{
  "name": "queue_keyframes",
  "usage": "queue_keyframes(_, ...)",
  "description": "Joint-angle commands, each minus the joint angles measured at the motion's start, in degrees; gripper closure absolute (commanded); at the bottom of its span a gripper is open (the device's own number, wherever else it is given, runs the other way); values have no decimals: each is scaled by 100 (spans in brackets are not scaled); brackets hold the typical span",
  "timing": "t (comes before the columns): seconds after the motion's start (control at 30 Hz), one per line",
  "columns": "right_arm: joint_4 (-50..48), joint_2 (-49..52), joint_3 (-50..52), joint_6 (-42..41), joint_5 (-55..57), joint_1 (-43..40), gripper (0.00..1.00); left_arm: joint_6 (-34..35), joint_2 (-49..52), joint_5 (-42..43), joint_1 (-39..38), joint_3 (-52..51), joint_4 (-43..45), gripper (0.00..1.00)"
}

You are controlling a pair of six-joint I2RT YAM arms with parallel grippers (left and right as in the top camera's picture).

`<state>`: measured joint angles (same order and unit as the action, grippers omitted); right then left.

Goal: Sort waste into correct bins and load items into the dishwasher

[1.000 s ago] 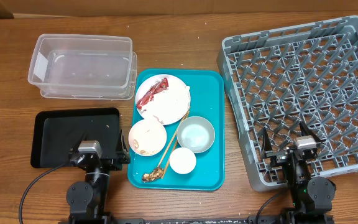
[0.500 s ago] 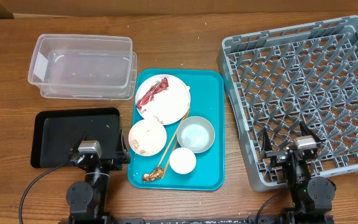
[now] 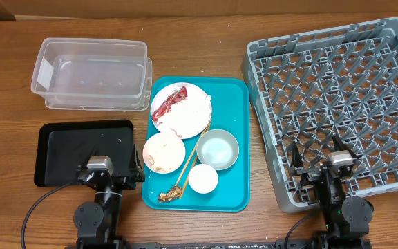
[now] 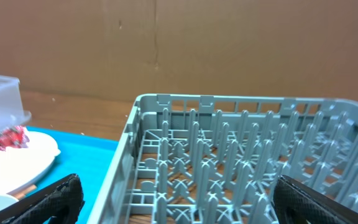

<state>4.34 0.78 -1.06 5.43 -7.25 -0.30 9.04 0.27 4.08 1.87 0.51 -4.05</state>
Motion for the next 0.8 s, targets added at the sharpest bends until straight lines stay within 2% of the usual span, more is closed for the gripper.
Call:
queue_keyframes(0.0, -39, -59, 57, -691, 2, 22, 0, 310, -2, 2, 4, -22, -2, 0)
queue_keyframes(0.1, 9, -59, -76, -1276, 20, 22, 0, 785, 0, 4, 4, 76, -70, 0)
queue_keyframes(0.17, 83, -59, -240, -1580, 76, 22, 0, 791, 15, 2, 4, 258, -262, 0)
queue_keyframes(0.37, 758, 245, -1180, -1637, 396, 22, 0, 767, 645, 7, 2, 1213, -1117, 0)
queue_keyframes(0.6, 1993, 1488, -2684, -1639, 415, 24, 0, 750, 2465, 463, 2, 2494, -1482, 0)
queue_keyframes(0.77, 3198, 2798, -4127, -1543, 422, 24, 0, 120, 3965, 636, -2, 4030, -2612, 0)
